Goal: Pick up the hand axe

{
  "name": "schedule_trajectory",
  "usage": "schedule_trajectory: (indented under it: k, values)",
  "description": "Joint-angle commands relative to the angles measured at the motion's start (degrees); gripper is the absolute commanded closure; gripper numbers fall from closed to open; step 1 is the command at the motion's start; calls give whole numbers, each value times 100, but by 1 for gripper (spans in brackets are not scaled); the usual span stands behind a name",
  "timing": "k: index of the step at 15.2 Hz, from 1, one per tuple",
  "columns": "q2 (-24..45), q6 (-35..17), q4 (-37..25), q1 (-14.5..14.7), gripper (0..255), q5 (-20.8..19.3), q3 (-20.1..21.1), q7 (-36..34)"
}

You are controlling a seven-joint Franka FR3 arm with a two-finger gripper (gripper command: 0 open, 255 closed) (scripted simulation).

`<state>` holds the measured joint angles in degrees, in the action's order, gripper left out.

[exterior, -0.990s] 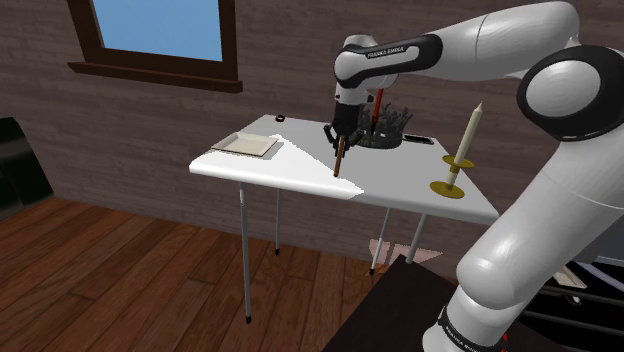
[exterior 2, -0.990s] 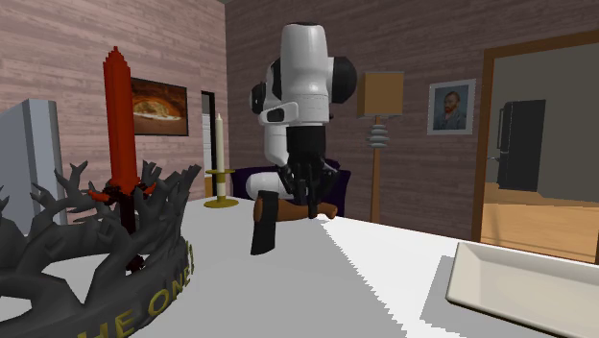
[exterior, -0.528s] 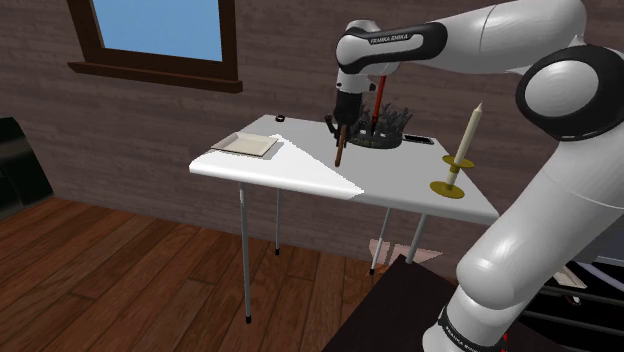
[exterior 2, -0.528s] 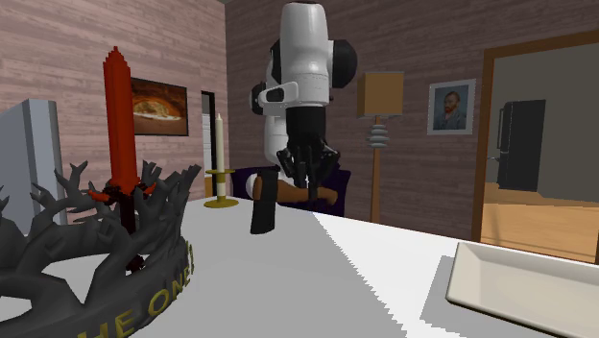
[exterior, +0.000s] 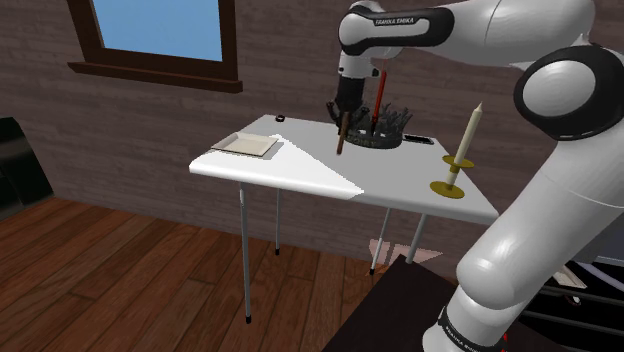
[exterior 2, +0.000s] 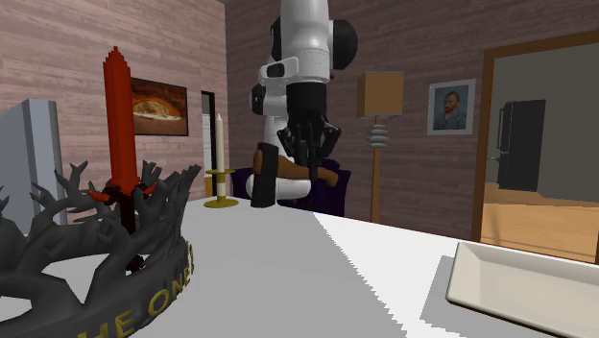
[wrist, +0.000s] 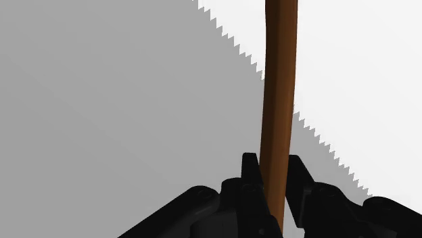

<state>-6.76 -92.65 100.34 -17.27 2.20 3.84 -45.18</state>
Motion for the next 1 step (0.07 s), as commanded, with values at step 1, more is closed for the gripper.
schedule_trajectory:
  k: [1]
  values:
    - [15, 48, -60, -2, 255, -2, -3, 2]
